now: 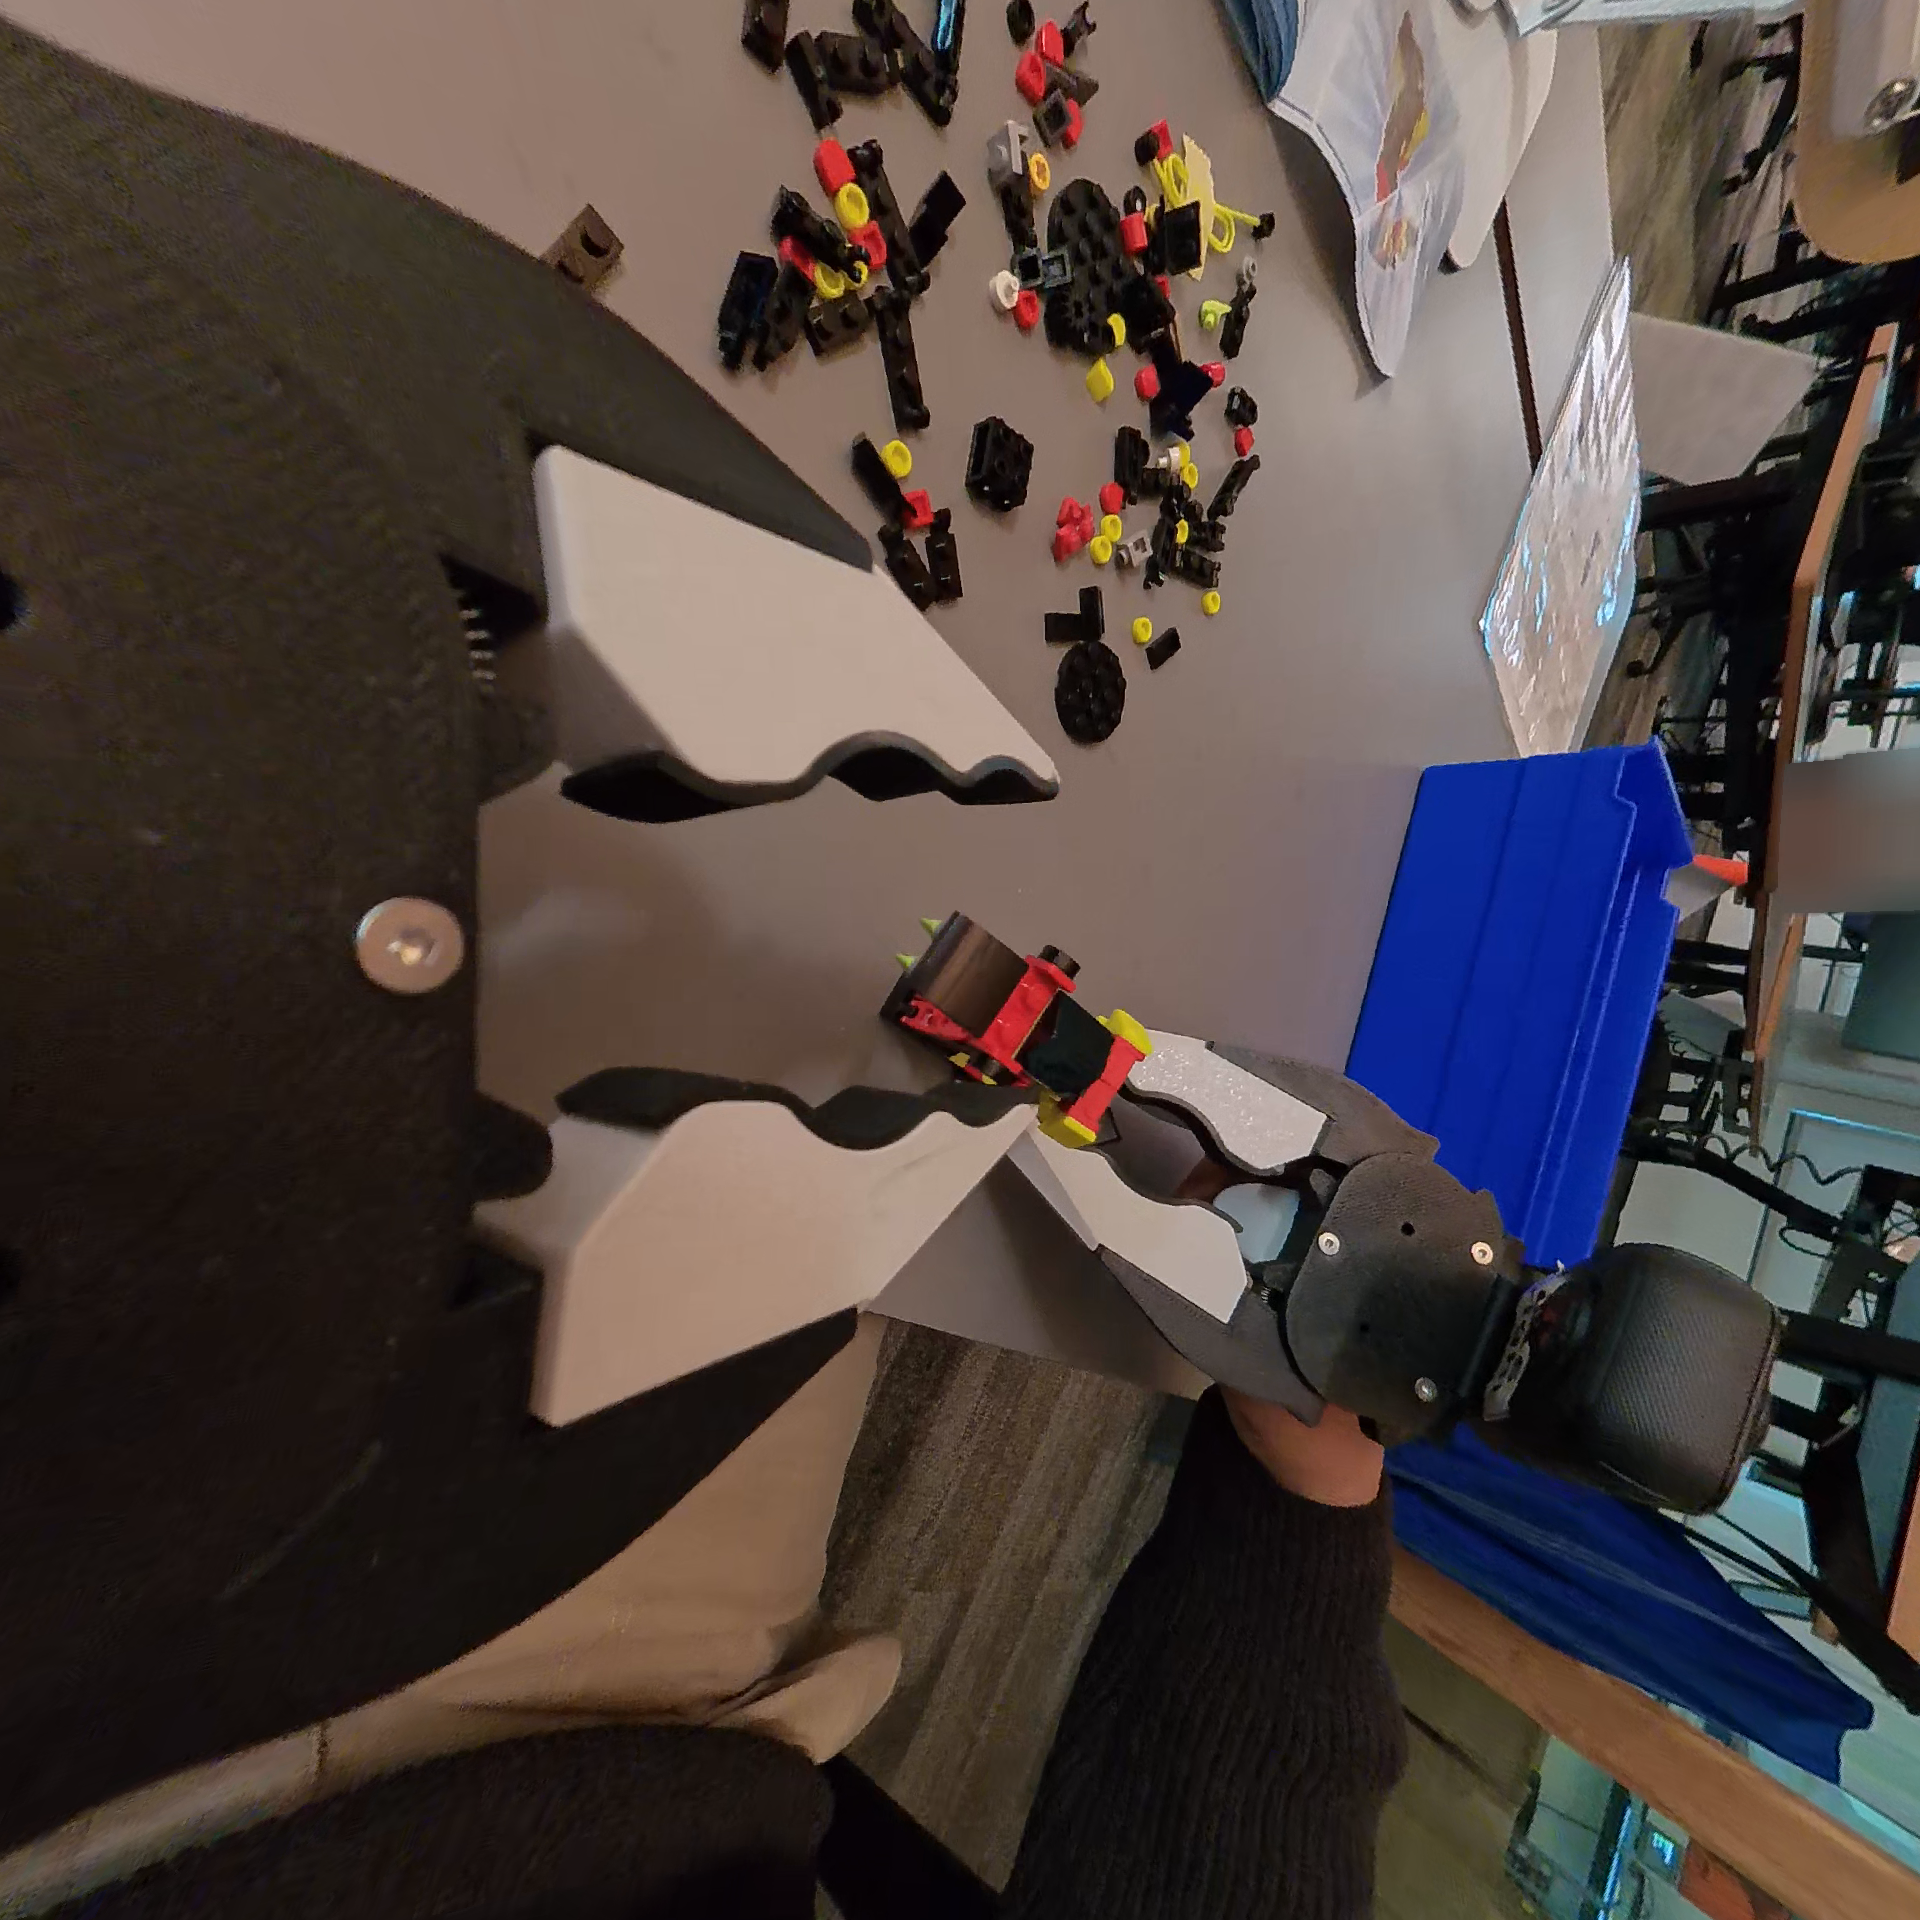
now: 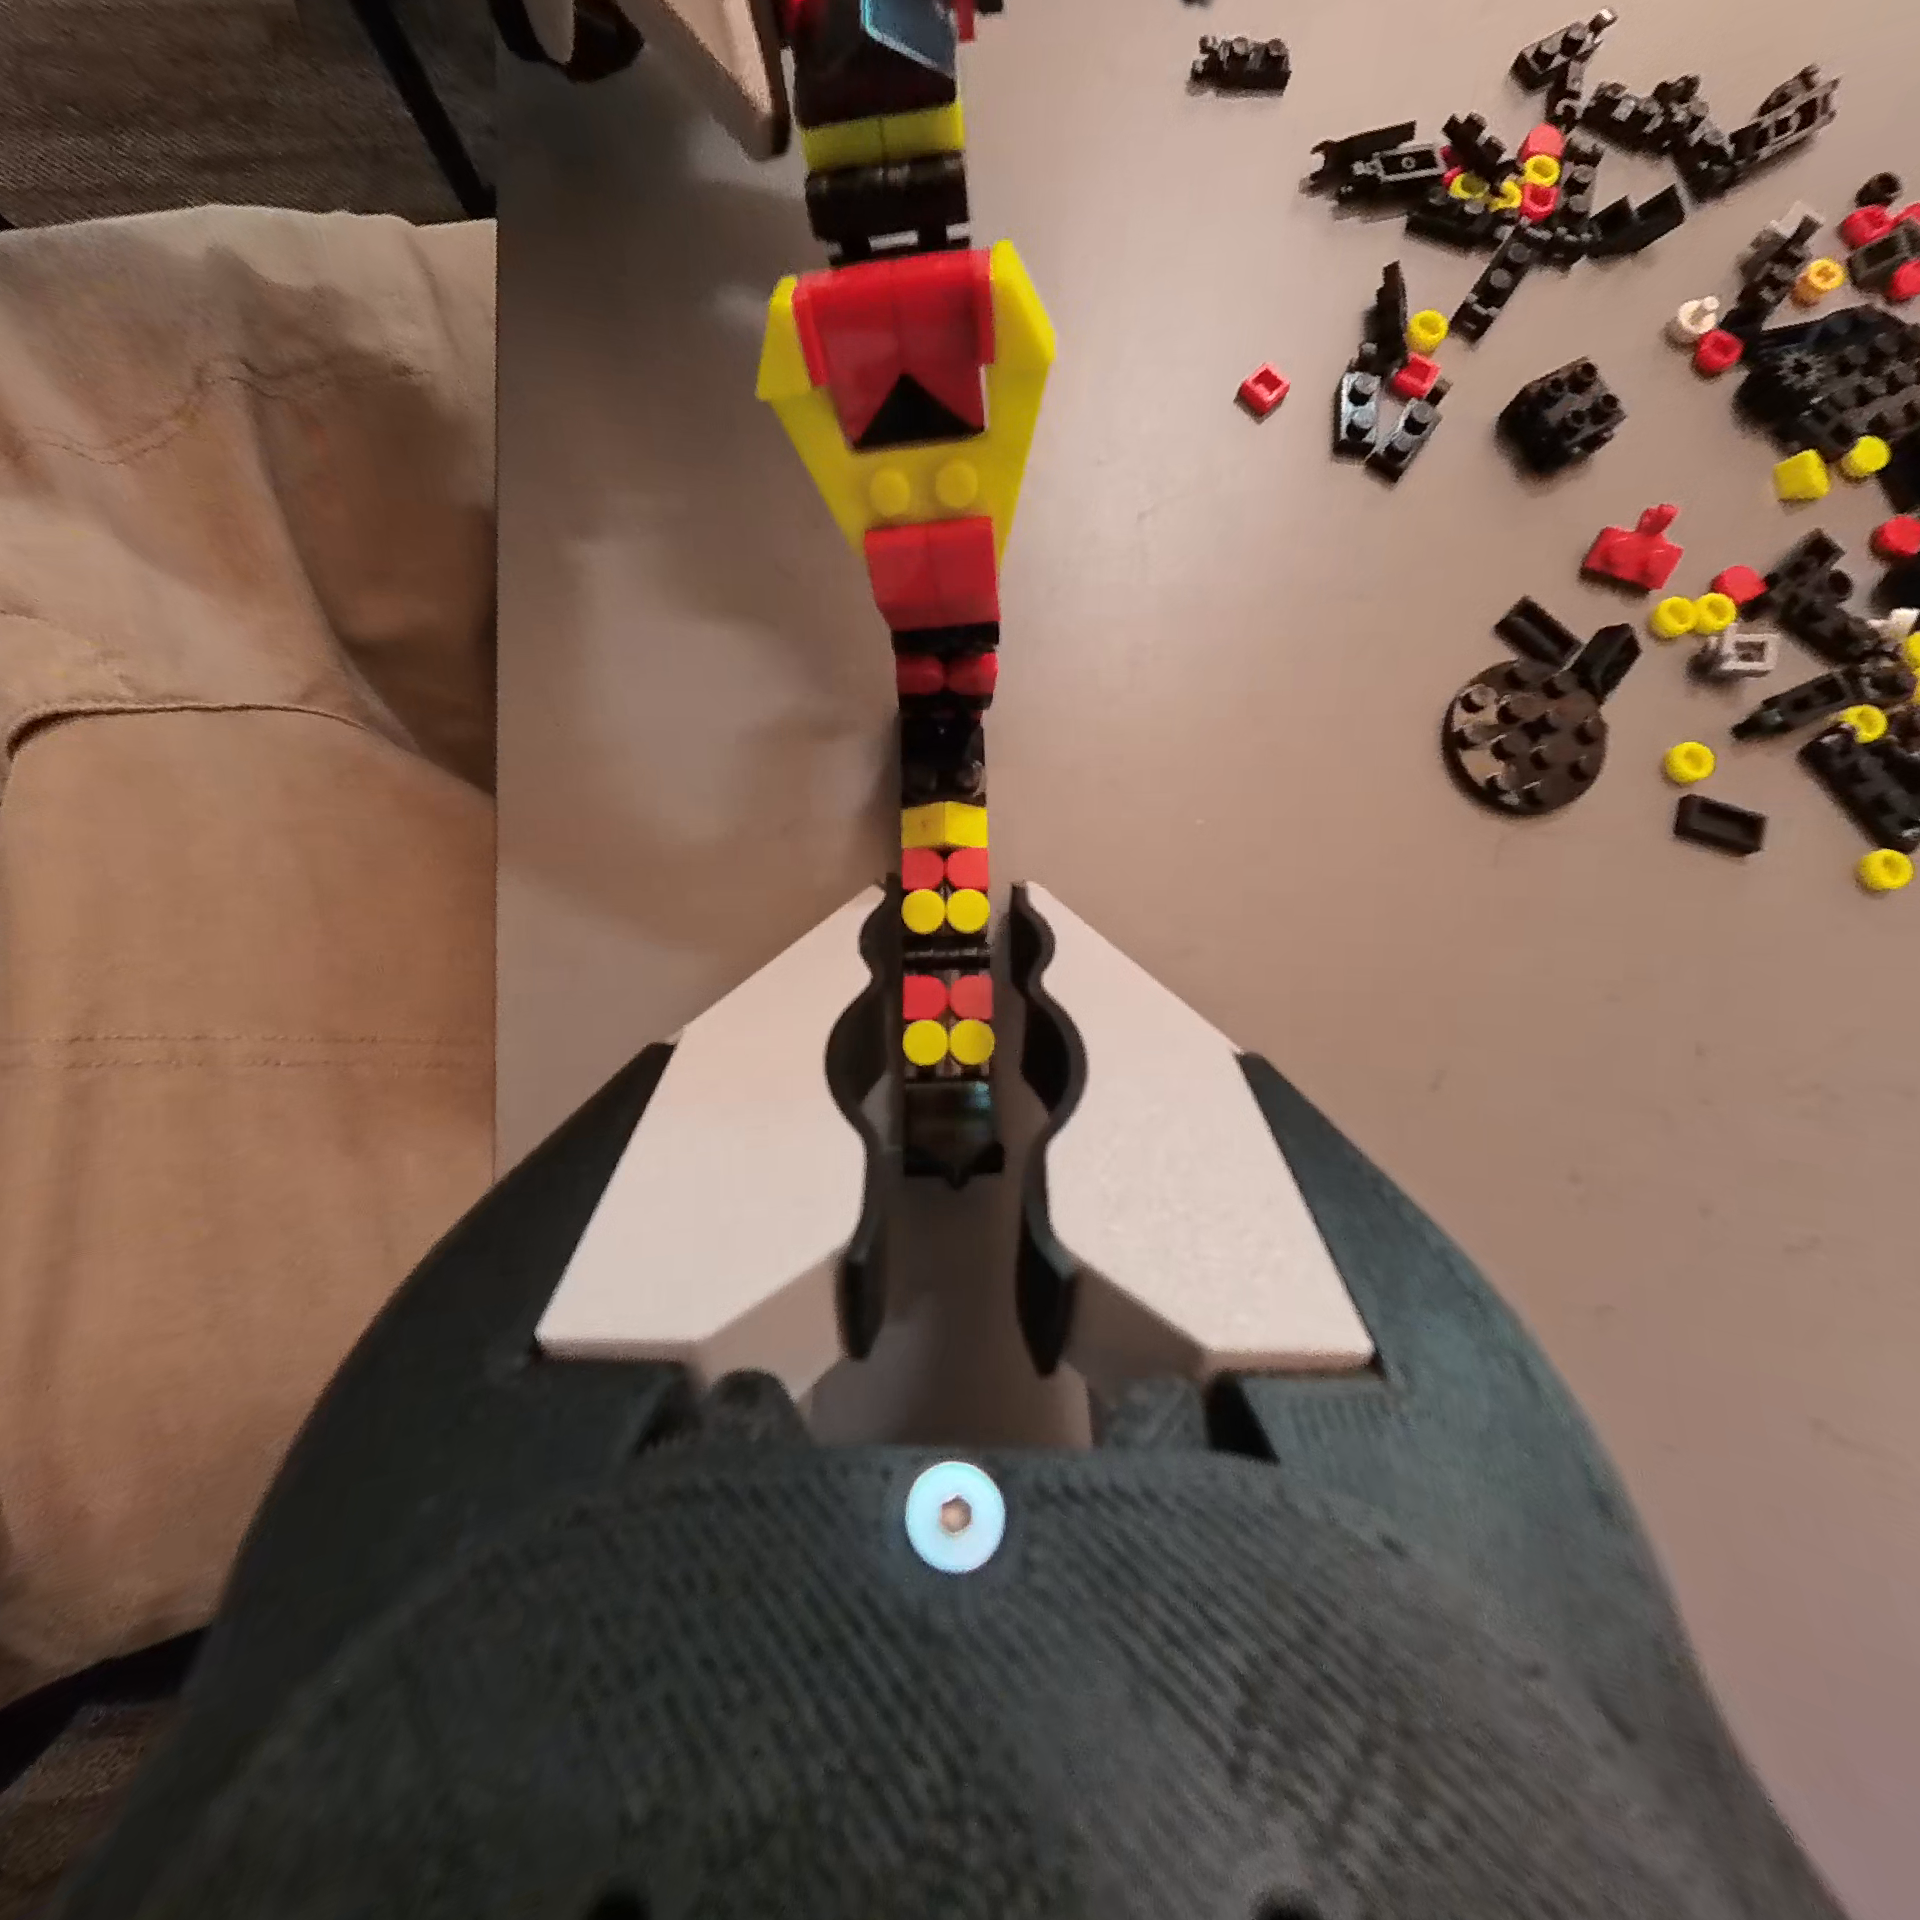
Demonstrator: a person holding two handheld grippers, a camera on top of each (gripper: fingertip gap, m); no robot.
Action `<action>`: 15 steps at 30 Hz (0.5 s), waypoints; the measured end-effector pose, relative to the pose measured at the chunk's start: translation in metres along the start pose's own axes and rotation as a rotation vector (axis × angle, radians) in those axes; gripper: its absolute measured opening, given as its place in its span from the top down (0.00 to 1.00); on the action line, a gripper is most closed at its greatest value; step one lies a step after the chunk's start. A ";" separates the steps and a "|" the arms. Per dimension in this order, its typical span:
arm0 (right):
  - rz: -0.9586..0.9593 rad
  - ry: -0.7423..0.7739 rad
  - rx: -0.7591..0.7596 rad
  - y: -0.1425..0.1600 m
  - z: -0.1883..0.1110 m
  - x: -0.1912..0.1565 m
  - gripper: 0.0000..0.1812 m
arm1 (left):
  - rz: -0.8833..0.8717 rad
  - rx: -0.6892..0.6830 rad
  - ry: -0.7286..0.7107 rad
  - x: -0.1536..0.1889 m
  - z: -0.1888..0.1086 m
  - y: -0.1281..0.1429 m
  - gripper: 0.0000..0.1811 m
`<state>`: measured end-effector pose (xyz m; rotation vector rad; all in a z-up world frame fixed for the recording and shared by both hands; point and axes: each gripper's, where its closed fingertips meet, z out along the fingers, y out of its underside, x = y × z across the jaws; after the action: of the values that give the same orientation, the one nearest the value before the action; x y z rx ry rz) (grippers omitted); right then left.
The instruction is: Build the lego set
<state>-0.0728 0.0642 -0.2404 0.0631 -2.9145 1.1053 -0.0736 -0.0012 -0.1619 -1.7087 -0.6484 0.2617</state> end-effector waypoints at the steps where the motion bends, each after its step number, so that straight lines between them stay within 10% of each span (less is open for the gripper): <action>1: 0.000 0.000 0.000 0.000 0.000 0.000 0.89 | 0.000 0.001 -0.001 0.000 0.000 0.000 0.71; 15: 0.011 -0.025 0.015 -0.003 -0.002 -0.002 0.81 | -0.023 0.037 0.023 0.002 -0.009 -0.007 0.68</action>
<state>-0.0702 0.0632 -0.2373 0.0616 -2.9323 1.1356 -0.0691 -0.0067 -0.1530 -1.6654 -0.6425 0.2364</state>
